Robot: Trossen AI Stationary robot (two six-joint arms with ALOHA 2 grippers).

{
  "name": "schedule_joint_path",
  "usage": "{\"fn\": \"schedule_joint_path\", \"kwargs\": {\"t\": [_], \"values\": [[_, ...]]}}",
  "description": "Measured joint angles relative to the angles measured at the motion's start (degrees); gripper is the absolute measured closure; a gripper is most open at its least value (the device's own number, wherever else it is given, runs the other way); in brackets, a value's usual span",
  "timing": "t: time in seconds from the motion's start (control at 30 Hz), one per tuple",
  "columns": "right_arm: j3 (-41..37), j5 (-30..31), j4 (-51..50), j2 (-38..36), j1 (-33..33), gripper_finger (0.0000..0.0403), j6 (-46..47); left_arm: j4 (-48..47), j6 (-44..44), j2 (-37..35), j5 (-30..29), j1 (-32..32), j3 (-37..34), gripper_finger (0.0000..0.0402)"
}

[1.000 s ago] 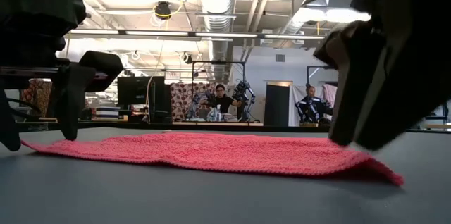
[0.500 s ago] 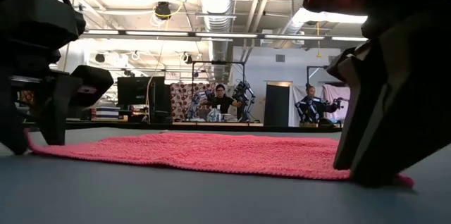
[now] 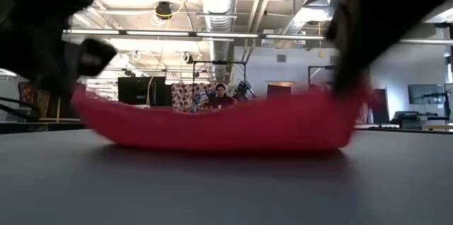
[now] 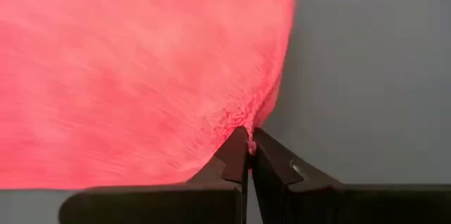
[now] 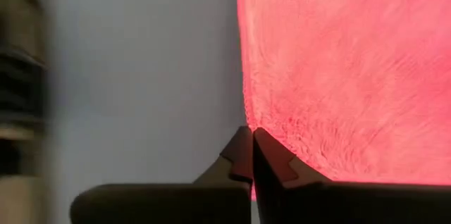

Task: Roll towel
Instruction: Roll the red microfiber cloth

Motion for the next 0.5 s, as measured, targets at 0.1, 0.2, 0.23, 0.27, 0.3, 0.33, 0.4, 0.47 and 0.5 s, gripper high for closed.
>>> {"fn": "schedule_joint_path", "kwargs": {"t": [0.1, 0.2, 0.23, 0.27, 0.3, 0.33, 0.4, 0.47, 0.5], "values": [[1.41, -0.23, -2.50, -4.74, -1.23, 0.0391, -1.91, -1.24, 0.43, -7.88, -1.66, 1.47, 0.00, 0.0401], [3.48, -0.25, -4.20, -9.81, -2.92, 0.0391, -3.61, -1.98, 0.21, -15.35, -2.44, 3.06, 1.09, 0.0401], [4.40, -0.50, -4.39, -11.58, -3.48, 0.0391, -4.08, -2.89, -0.03, -17.63, -2.44, 3.46, 1.86, 0.0401], [5.21, -1.29, -4.09, -13.23, -4.16, 0.0391, -4.74, -3.73, -0.07, -19.69, -2.44, 3.65, 2.95, 0.0401], [5.96, -2.41, -4.01, -14.70, -4.88, 0.0391, -5.38, -4.19, -0.09, -21.36, -2.16, 3.81, 4.22, 0.0401], [6.72, -3.60, -4.27, -16.06, -5.57, 0.0391, -5.69, -4.61, -0.18, -22.88, -1.71, 3.95, 5.74, 0.0401], [8.84, -6.02, -4.14, -18.42, -6.87, 0.0391, -5.95, -6.19, -0.28, -25.11, -0.49, 4.06, 9.21, 0.0401], [11.44, -7.12, -4.19, -20.64, -7.81, 0.0391, -6.11, -8.87, -1.17, -25.86, -0.02, 4.04, 13.95, 0.0401], [12.94, -7.39, -4.05, -21.62, -8.19, 0.0391, -6.50, -10.90, -1.92, -25.83, 0.11, 4.04, 16.60, 0.0402]]}}
